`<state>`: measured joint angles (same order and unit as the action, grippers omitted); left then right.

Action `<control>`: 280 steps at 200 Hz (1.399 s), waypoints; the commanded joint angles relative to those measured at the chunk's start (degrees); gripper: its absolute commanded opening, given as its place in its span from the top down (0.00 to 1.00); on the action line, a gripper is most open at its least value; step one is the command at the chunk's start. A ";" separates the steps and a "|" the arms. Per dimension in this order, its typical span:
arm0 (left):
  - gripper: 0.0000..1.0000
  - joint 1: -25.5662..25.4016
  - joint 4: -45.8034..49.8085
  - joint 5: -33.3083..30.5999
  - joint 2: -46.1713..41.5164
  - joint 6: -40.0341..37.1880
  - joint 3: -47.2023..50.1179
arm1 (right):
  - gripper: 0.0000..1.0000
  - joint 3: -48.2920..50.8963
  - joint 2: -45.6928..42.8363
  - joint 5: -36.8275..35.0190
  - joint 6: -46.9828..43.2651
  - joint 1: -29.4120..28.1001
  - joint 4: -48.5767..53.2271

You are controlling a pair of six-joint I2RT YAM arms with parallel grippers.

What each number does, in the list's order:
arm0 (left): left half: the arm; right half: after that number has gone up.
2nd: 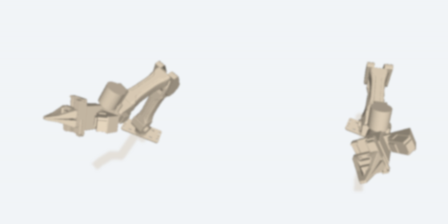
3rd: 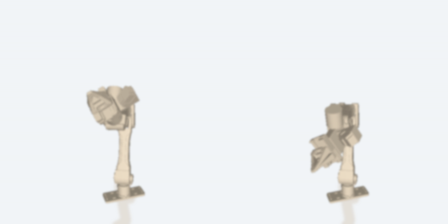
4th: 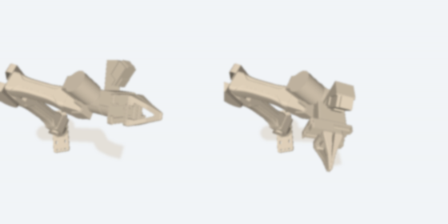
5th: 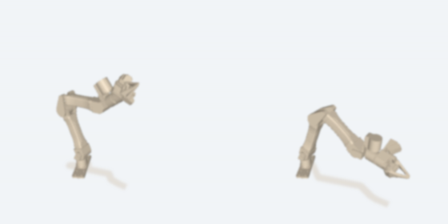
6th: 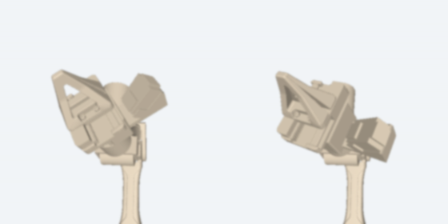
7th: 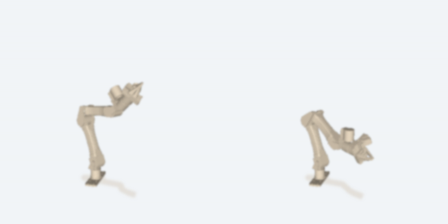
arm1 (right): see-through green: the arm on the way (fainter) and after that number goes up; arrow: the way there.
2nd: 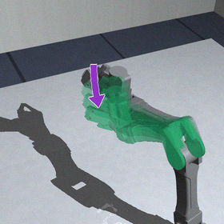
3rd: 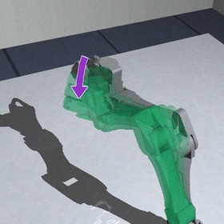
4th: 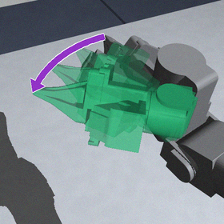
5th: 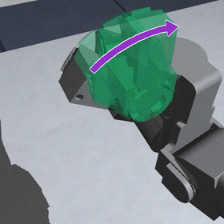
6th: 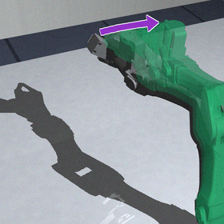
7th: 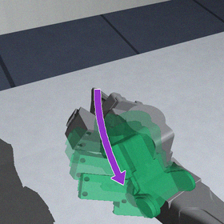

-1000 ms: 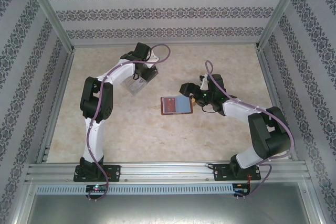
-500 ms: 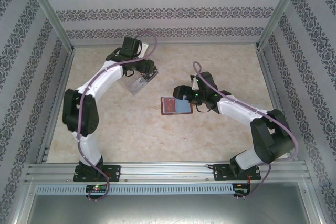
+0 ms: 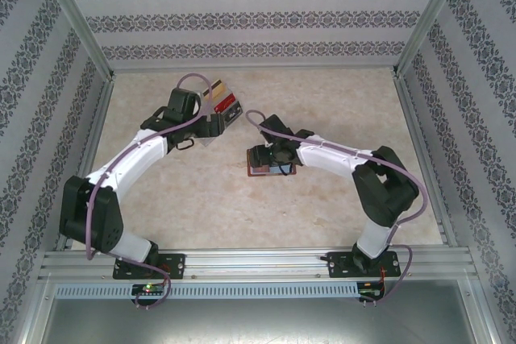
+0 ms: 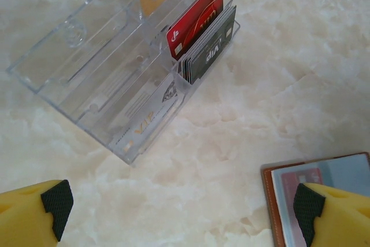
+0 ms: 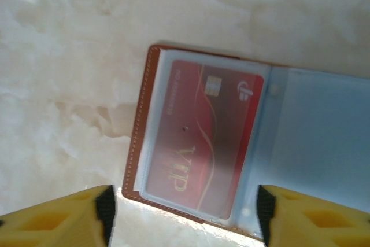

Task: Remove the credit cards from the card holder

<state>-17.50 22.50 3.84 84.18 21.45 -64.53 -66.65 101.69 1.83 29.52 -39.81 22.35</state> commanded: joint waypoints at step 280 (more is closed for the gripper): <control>0.62 -10.32 -15.42 30.89 24.41 27.59 -1.84 | 0.76 3.46 7.21 0.19 0.85 4.56 2.50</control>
<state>-27.00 9.32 34.11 107.28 47.48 -64.29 -65.80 107.39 2.59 29.65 -36.12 23.14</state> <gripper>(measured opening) 0.385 0.243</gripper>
